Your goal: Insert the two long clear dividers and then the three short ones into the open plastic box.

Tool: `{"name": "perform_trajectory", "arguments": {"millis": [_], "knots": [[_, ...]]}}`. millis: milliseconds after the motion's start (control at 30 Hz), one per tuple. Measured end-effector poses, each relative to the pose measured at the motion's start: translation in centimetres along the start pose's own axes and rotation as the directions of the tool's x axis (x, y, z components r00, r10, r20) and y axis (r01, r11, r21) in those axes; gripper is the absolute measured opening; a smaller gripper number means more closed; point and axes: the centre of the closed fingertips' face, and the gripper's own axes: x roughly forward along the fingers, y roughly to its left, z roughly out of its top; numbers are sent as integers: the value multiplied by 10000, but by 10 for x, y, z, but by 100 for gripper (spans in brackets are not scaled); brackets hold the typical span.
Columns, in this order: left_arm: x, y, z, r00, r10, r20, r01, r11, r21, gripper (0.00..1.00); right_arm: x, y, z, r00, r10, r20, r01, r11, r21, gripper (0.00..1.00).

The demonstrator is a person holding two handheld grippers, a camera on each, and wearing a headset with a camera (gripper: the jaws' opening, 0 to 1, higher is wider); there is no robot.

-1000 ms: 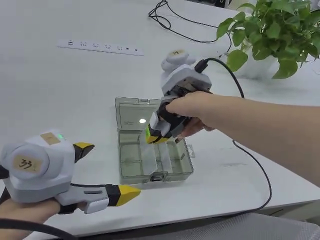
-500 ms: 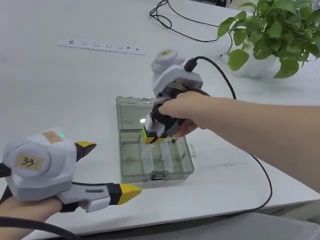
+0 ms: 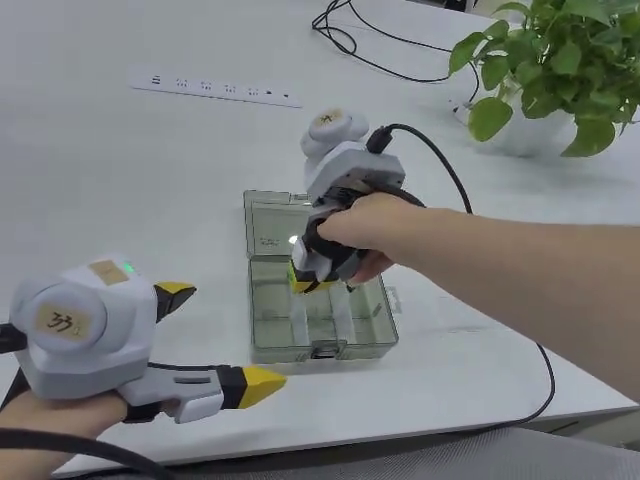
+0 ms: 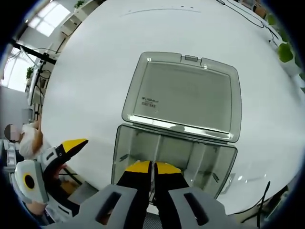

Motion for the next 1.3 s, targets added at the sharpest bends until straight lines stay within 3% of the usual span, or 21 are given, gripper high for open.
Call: {"name": "perform_trajectory", "arguments": {"millis": [400, 500, 600, 733, 867, 933, 1033, 1067, 1100, 1167, 1200, 1233, 1300], "knots": [[2, -1, 4, 10000, -20, -29, 21, 9999, 117, 91, 1, -6, 10, 9984, 520, 239, -515, 9984, -219, 5], [2, 0, 4, 10000, -5, -48, 6, 9999, 137, 91, 0, -9, 20, 9962, 764, 421, -760, 9970, -115, 6], [3, -1, 3, 10000, -1, -80, 2, 9999, 124, 91, -1, -10, 26, 9930, 965, 679, -968, 9953, 4, 11], [4, -4, 4, 9999, -54, -102, 55, 9999, 141, 92, -4, -5, 20, 9895, 1117, 917, -1110, 9937, -125, 18], [5, -5, 4, 9999, -84, -133, 87, 9998, 167, 91, -12, 4, 24, 9753, 1790, 1296, -1793, 9838, -94, 27], [4, -5, 4, 9999, -75, -147, 78, 9998, 182, 92, -18, 5, 29, 9669, 1880, 1726, -1834, 9821, -425, 32], [4, -4, 4, 9999, -52, -162, 55, 9998, 169, 92, -23, 8, 28, 9589, 2146, 1858, -2080, 9766, -549, 37], [4, -4, 4, 9999, -46, -164, 49, 9998, 175, 92, -26, 12, 31, 9484, 2366, 2109, -2242, 9712, -811, 40], [4, -3, 5, 9999, -45, -162, 48, 9999, 161, 92, -30, 14, 29, 9452, 2310, 2306, -2182, 9726, -800, 44], [4, -3, 6, 9999, -39, -151, 41, 9999, 145, 92, -37, 23, 31, 9235, 2675, 2750, -2399, 9621, -1299, 49], [4, -3, 6, 9999, -41, -168, 44, 9999, 142, 92, -38, 22, 30, 9258, 2652, 2692, -2401, 9629, -1228, 53], [4, -3, 6, 9998, -36, -170, 39, 9999, 153, 92, -39, 22, 41, 9042, 2966, 3072, -2599, 9531, -1554, 58], [4, -3, 7, 9998, -38, -189, 40, 9999, 144, 92, -42, 21, 41, 9037, 2898, 3153, -2551, 9556, -1471, 68]]}}
